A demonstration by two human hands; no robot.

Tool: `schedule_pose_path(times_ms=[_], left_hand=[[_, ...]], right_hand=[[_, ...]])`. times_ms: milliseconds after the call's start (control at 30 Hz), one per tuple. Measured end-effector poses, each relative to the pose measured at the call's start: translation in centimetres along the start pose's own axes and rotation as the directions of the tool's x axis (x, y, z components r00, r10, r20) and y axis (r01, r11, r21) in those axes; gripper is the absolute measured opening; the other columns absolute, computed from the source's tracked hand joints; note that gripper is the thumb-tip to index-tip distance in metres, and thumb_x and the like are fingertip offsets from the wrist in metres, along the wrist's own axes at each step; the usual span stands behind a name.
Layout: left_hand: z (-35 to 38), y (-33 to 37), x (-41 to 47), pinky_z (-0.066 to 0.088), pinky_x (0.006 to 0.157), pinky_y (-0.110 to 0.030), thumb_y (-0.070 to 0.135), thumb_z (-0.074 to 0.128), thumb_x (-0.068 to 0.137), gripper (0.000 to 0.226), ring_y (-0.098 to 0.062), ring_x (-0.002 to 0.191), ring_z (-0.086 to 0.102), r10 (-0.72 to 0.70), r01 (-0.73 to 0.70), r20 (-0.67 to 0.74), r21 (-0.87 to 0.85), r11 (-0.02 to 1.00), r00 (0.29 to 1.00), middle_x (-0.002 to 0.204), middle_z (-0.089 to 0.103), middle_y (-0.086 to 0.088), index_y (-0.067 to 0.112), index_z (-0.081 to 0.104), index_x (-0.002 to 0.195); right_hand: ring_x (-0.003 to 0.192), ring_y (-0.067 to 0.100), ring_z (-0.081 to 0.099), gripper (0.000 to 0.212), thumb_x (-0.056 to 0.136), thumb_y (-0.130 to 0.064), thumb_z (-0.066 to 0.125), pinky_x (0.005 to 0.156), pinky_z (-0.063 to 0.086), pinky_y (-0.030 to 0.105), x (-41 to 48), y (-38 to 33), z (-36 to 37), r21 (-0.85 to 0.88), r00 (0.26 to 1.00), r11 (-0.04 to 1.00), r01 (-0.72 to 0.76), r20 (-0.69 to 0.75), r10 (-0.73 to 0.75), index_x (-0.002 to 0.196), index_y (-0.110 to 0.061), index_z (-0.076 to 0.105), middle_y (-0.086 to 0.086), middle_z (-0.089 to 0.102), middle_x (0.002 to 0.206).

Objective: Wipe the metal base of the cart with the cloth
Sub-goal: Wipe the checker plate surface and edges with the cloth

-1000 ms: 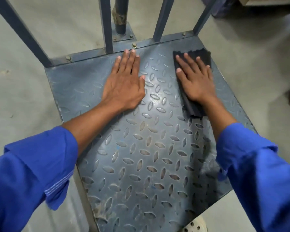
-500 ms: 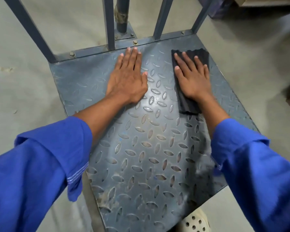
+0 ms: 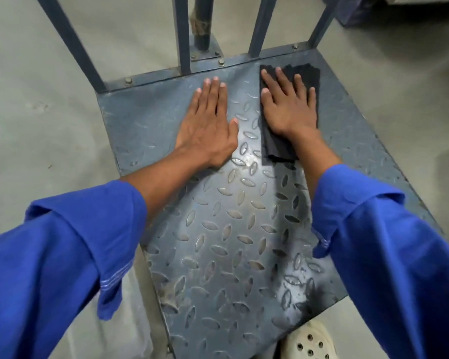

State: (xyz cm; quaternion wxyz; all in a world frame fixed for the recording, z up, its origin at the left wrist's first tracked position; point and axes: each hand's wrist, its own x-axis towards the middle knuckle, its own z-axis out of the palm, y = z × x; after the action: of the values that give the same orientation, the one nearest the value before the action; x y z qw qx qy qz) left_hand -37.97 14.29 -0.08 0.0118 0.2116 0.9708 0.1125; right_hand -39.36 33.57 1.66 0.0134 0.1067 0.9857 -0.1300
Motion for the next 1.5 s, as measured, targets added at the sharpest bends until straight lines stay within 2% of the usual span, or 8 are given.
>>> schedule_pose_path(times_ms=[200, 333, 533, 733, 933, 1167, 1367, 1500], left_hand=[[-0.2, 0.1, 0.2, -0.009, 0.134, -0.047, 0.045, 0.024, 0.108, 0.083, -0.036, 0.163, -0.015, -0.076, 0.075, 0.015, 0.015, 0.997, 0.997, 0.174, -0.015, -0.027, -0.006, -0.008, 0.165], [-0.2, -0.2, 0.3, -0.010, 0.133, -0.048, 0.047, 0.020, 0.109, 0.080, -0.034, 0.164, -0.015, -0.033, 0.031, 0.043, 0.035, 0.999, 0.999, 0.176, -0.014, -0.022, -0.002, -0.006, 0.167], [-0.4, -0.5, 0.4, -0.009, 0.133, -0.049, 0.045, 0.019, 0.110, 0.076, -0.030, 0.164, -0.015, 0.005, -0.008, 0.056, 0.052, 0.999, 0.998, 0.177, -0.013, -0.017, 0.003, -0.006, 0.168], [-0.6, -0.6, 0.3, -0.011, 0.133, -0.048, 0.045, 0.016, 0.111, 0.073, -0.027, 0.164, -0.016, 0.043, -0.048, 0.091, 0.057, 0.997, 0.995, 0.177, -0.015, -0.013, 0.006, -0.009, 0.168], [-1.2, -0.3, -0.8, -0.012, 0.133, -0.047, 0.044, 0.015, 0.111, 0.072, -0.025, 0.164, -0.015, 0.136, -0.140, 0.110, 0.031, 0.990, 0.985, 0.178, -0.012, -0.012, 0.007, -0.007, 0.169], [-0.4, -0.8, -5.8, -0.006, 0.134, -0.044, 0.051, 0.006, 0.107, 0.076, -0.022, 0.165, -0.011, 0.369, -0.371, 0.123, -0.004, 0.929, 0.921, 0.178, -0.008, -0.011, 0.009, -0.004, 0.170], [-0.7, -0.3, -6.1, -0.003, 0.135, -0.045, 0.048, 0.011, 0.105, 0.077, -0.024, 0.166, -0.004, 0.346, -0.349, 0.102, 0.007, 0.937, 0.933, 0.179, 0.000, -0.012, 0.007, 0.004, 0.170], [-0.9, 0.4, -6.9, -0.005, 0.134, -0.045, 0.045, 0.012, 0.107, 0.074, -0.025, 0.166, -0.006, 0.329, -0.331, 0.114, -0.004, 0.944, 0.937, 0.179, -0.002, -0.013, 0.005, 0.004, 0.170]], right_hand=[[0.164, 0.015, 0.006, 0.052, 0.111, -0.055, 0.018, 0.131, 0.000, 0.049, 0.8, -1.9, 0.0, -0.069, 0.878, 0.881, 0.467, 0.148, -0.454, 0.163, -0.054, 0.021, -0.026, 0.014, 0.173], [0.164, 0.020, 0.005, 0.051, 0.109, -0.058, 0.016, 0.131, -0.001, 0.053, 2.3, 2.1, -1.3, -0.040, 0.987, 0.987, 0.154, 0.052, -0.152, 0.160, -0.061, 0.018, -0.024, 0.011, 0.174], [0.164, 0.018, 0.006, 0.051, 0.112, -0.055, 0.018, 0.132, 0.000, 0.050, -3.7, 0.3, -0.2, -0.057, 0.933, 0.934, 0.353, 0.091, -0.348, 0.162, -0.057, 0.018, -0.025, 0.013, 0.174], [0.165, 0.021, 0.004, 0.053, 0.109, -0.058, 0.015, 0.132, -0.001, 0.053, -6.7, 6.8, -1.2, -0.020, 0.996, 0.996, -0.084, -0.027, 0.083, 0.162, -0.058, 0.014, -0.020, 0.010, 0.176], [0.165, 0.016, 0.002, 0.052, 0.113, -0.051, 0.019, 0.132, -0.002, 0.048, -16.6, 1.1, 1.3, -0.035, 0.993, 0.993, 0.115, -0.032, -0.117, 0.165, -0.052, 0.015, -0.024, 0.011, 0.175], [0.165, 0.021, 0.000, 0.054, 0.110, -0.056, 0.015, 0.131, -0.003, 0.053, -13.5, 5.5, -0.3, 0.001, 0.981, 0.982, -0.190, -0.048, 0.190, 0.164, -0.054, 0.011, -0.020, 0.006, 0.176], [0.165, 0.022, 0.006, 0.055, 0.112, -0.048, 0.021, 0.132, 0.001, 0.053, -17.4, -2.7, 2.7, 0.002, 0.992, 0.999, -0.050, -0.119, 0.049, 0.167, -0.044, 0.020, -0.014, 0.015, 0.176], [0.165, 0.016, 0.004, 0.053, 0.113, -0.052, 0.022, 0.133, 0.002, 0.051, -25.1, 0.2, 2.8, -0.009, 0.980, 0.989, -0.149, -0.134, 0.146, 0.166, -0.048, 0.020, -0.019, 0.014, 0.175]])
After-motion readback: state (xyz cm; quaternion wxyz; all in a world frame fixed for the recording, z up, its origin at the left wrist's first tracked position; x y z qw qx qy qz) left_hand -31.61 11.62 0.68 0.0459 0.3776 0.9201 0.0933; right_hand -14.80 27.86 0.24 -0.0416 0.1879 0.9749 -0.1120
